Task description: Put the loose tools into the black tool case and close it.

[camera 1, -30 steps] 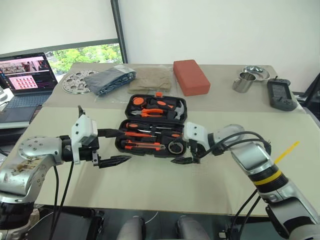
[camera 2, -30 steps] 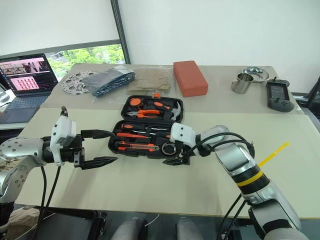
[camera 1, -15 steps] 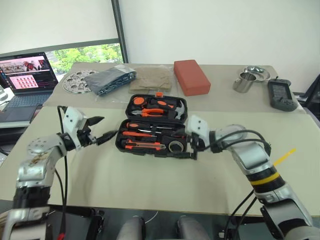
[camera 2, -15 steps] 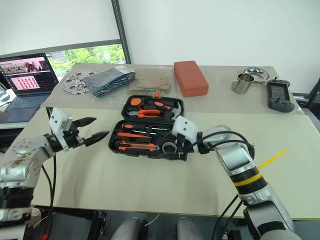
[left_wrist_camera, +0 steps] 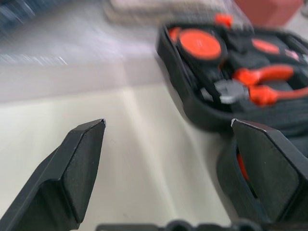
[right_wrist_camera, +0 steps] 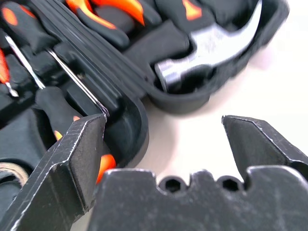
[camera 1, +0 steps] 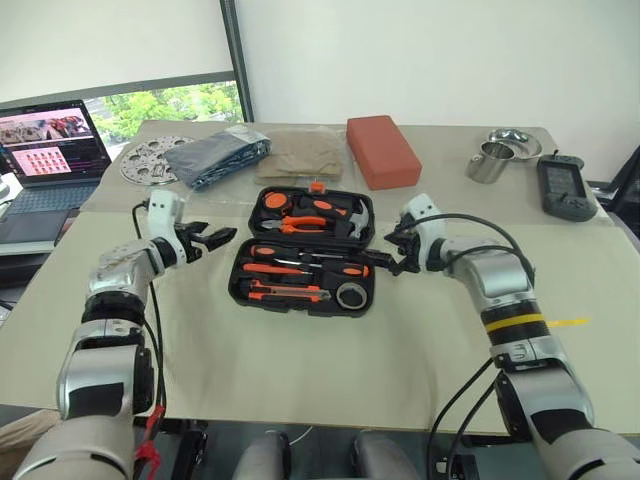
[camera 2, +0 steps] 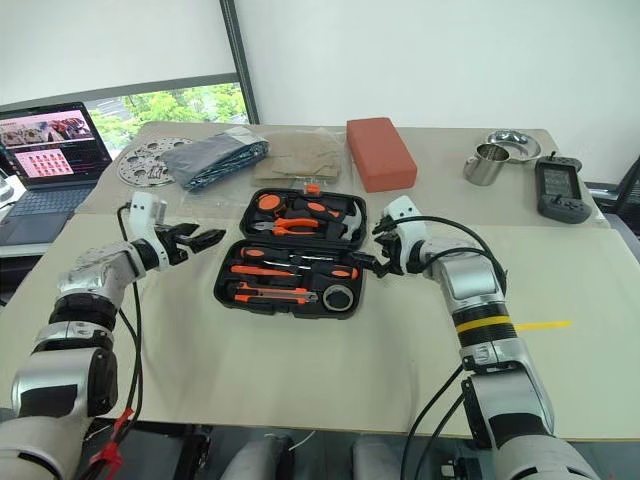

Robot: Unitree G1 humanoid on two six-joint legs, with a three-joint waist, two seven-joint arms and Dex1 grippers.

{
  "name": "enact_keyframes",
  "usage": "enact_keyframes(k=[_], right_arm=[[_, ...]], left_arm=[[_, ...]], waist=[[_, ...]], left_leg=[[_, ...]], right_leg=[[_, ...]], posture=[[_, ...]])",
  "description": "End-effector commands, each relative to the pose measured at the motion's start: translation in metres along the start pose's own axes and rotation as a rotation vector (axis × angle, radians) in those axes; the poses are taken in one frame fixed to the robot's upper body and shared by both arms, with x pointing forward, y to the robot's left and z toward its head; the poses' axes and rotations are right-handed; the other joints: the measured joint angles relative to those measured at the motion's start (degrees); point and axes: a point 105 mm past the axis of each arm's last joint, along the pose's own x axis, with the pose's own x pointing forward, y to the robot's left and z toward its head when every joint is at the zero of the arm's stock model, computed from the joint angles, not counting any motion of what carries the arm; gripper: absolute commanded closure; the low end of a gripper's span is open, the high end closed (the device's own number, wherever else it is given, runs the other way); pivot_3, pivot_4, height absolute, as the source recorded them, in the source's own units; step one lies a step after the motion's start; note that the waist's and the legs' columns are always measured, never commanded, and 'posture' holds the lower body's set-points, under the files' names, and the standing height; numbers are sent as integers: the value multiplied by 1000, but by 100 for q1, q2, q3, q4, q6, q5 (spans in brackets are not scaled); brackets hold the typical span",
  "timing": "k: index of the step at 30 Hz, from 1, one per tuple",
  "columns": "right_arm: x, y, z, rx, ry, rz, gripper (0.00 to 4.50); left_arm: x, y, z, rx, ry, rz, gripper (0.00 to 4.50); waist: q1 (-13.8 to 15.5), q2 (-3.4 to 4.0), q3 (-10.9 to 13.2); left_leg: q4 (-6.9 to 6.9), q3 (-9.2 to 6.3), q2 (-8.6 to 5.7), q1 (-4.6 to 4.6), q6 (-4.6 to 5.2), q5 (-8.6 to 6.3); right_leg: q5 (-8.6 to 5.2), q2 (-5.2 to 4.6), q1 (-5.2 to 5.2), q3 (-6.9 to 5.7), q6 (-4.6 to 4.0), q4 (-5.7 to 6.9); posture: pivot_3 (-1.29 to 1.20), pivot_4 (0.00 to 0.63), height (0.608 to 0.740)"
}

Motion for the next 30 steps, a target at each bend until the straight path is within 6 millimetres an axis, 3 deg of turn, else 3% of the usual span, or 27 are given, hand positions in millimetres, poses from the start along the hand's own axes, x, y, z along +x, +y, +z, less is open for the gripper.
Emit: enact_keyframes(k=[1, 3, 4, 7, 13, 16, 26, 30], right_arm=[[-1, -1, 12, 35, -34, -12, 38], [-1, -1, 9, 53, -26, -14, 38], [-1, -1, 8, 58, -22, -12, 544], [0, 1, 5, 70, -12, -2, 1279], [0, 3, 2, 65, -2, 8, 3474], [-1, 3, 0, 55, 5, 6, 4363], [-5, 3, -7, 55, 15, 8, 4500], [-12, 2, -11, 59, 22, 5, 4500]], left_arm=[[6, -8, 9, 53, 1, -56, 0], [9, -13, 8, 46, 2, -81, 0], [11, -15, 7, 44, 2, -93, 0], [15, -20, 2, 51, 27, -116, 0], [22, -23, -17, 95, 115, -107, 0], [23, -26, -22, 102, 131, -129, 753], [25, -42, -27, 61, 131, -235, 4415], [30, -53, -33, 53, 138, -278, 4475]], waist=[[10, 0, 0], [11, 0, 0], [11, 0, 0], [6, 0, 0], [31, 1, -1], [46, 2, -5], [68, 5, -8], [80, 8, -9]], left_leg=[[2, 0, -1, -1, 0, 0], [2, -1, 0, -2, 0, 0], [3, -2, 1, -1, 0, 0], [5, -2, 1, -1, 0, 0], [11, -2, 0, 0, 0, 1], [14, -4, -2, 7, 0, 1], [16, -8, -8, 10, 0, 1], [13, -12, -9, 11, 0, 1]], right_leg=[[0, -1, -5, -1, 0, 11], [0, 1, -6, -7, 0, 12], [0, 1, -6, -9, 0, 13], [0, 3, -6, -13, 0, 13], [0, 4, -3, -15, 1, 16], [0, 2, 8, -16, 1, 15], [-1, 0, 20, -19, 2, 13], [-1, 0, 22, -23, 2, 12]], posture=[[0, 150, 740], [0, 150, 740], [0, 150, 740], [0, 150, 740], [0, 150, 740], [0, 150, 740], [0, 150, 740], [0, 150, 740]])
